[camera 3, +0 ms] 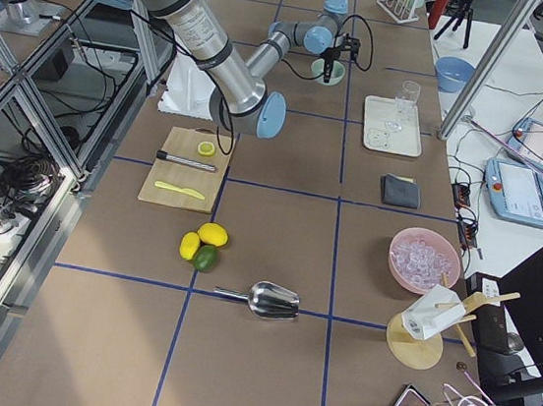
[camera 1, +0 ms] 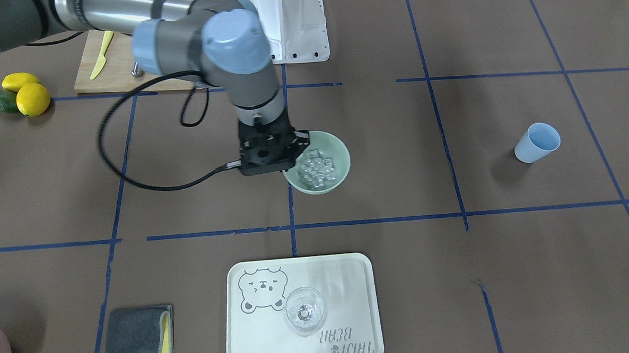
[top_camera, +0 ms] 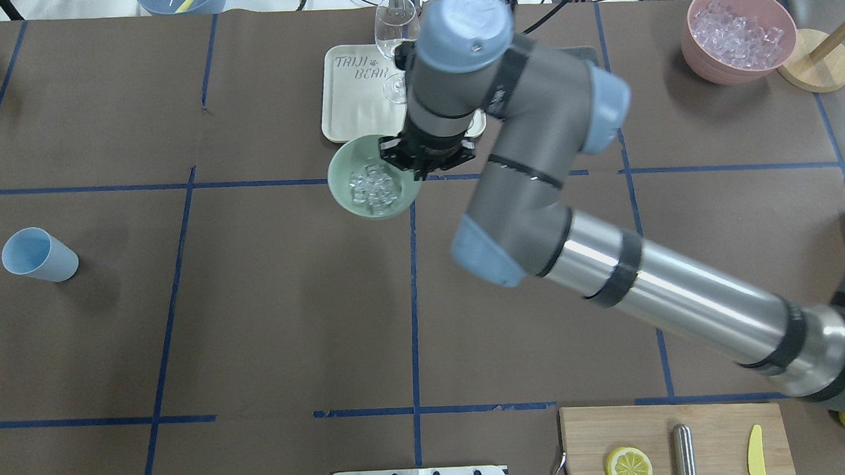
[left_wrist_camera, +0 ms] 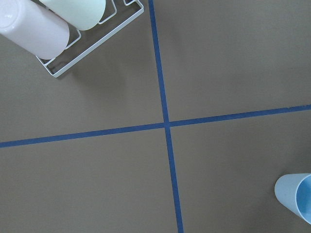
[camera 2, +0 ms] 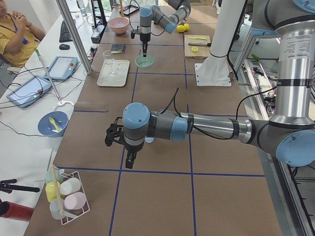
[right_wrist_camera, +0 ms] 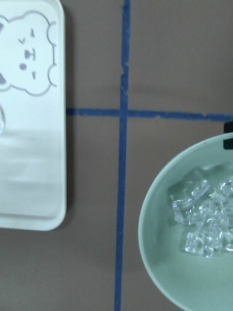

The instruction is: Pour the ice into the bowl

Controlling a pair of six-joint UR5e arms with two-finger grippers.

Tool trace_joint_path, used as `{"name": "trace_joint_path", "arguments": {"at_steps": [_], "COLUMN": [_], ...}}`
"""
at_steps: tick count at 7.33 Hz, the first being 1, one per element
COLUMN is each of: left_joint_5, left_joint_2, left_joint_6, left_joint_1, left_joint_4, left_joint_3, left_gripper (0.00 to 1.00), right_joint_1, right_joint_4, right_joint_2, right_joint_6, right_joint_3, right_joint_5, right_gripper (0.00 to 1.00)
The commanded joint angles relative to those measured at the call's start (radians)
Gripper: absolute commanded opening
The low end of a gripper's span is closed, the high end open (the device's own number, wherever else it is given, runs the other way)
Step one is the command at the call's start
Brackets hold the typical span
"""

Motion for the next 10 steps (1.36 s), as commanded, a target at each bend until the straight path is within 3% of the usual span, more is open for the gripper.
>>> {"name": "trace_joint_path", "arguments": {"at_steps": [1,5,7,10], "left_joint_5": [0.0,0.007,0.0,-0.006], "left_joint_2": [0.003,0.055,0.075,0.074], "left_joint_6": [0.0,0.003,0.017,0.019], "left_joint_1": [0.0,0.1,0.1,0.099], "left_joint_4": [-0.014,-0.007,-0.006,-0.011], "left_joint_3": [-0.001,-0.005,-0.024,-0.038], "left_gripper": [1.0,1.0,1.0,1.0], "right_joint_1": [0.267,0.527,0.561,0.554], "right_joint_4": [-0.008,-0.011,0.004,0.15], "right_joint_2": [-0.232,-0.459,-0.609,-0.78], "right_joint_6": [-0.315,-0.82,-0.865,-0.815], "right_joint_3": [0.154,0.123,0.135,0.132], "right_joint_5": [0.246,0.336,0.357,0.347], "right_gripper": [0.0,0.0,0.0,0.0]}}
